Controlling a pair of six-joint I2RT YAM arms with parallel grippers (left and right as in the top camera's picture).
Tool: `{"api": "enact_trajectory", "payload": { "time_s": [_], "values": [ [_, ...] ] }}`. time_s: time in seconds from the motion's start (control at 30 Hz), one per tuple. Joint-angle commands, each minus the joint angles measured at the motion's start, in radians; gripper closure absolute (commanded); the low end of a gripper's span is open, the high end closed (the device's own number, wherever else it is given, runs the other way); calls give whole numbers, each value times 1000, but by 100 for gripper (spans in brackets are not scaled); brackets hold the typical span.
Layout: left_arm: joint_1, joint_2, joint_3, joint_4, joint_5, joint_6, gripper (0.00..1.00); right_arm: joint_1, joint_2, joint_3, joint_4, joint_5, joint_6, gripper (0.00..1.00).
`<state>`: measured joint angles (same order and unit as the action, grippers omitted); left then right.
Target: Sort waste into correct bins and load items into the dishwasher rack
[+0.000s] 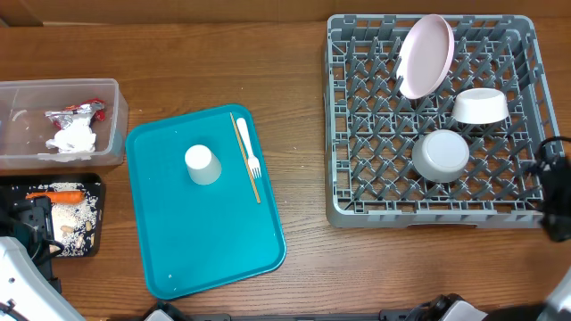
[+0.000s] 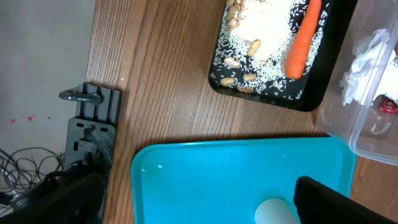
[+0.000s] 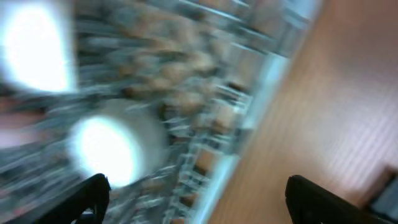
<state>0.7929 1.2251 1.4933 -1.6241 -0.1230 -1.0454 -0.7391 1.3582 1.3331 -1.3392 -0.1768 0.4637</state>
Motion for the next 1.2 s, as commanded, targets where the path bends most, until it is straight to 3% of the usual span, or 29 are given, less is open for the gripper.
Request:
{"api": "enact_trajectory", "payload": {
  "time_s": [0.0, 0.17, 0.4, 0.47, 0.5, 0.67, 0.9, 1.17],
  "values": [
    [5, -1, 14, 2, 1, -17, 0, 2, -97, 122, -26, -334, -272, 0],
    [5, -1, 14, 2, 1, -17, 0, 91, -173, 142, -16, -658, -488, 0],
    [5, -1, 14, 2, 1, -17, 0, 481, -158, 142, 102, -658, -497, 0],
    [5, -1, 14, 2, 1, -17, 0, 620, -138, 142, 156, -614, -475, 0],
    [5, -1, 14, 2, 1, -17, 0, 760, -112, 142, 211, -497, -394, 0],
    [5, -1, 14, 2, 1, -17, 0, 1122, 17, 142, 322, -132, -157, 0],
    [5, -1, 14, 2, 1, -17, 0, 1356, 214, 142, 479, -116, -126, 0],
    [5, -1, 14, 2, 1, -17, 0, 1519, 336, 142, 703, -67, -126, 0]
  ]
}}
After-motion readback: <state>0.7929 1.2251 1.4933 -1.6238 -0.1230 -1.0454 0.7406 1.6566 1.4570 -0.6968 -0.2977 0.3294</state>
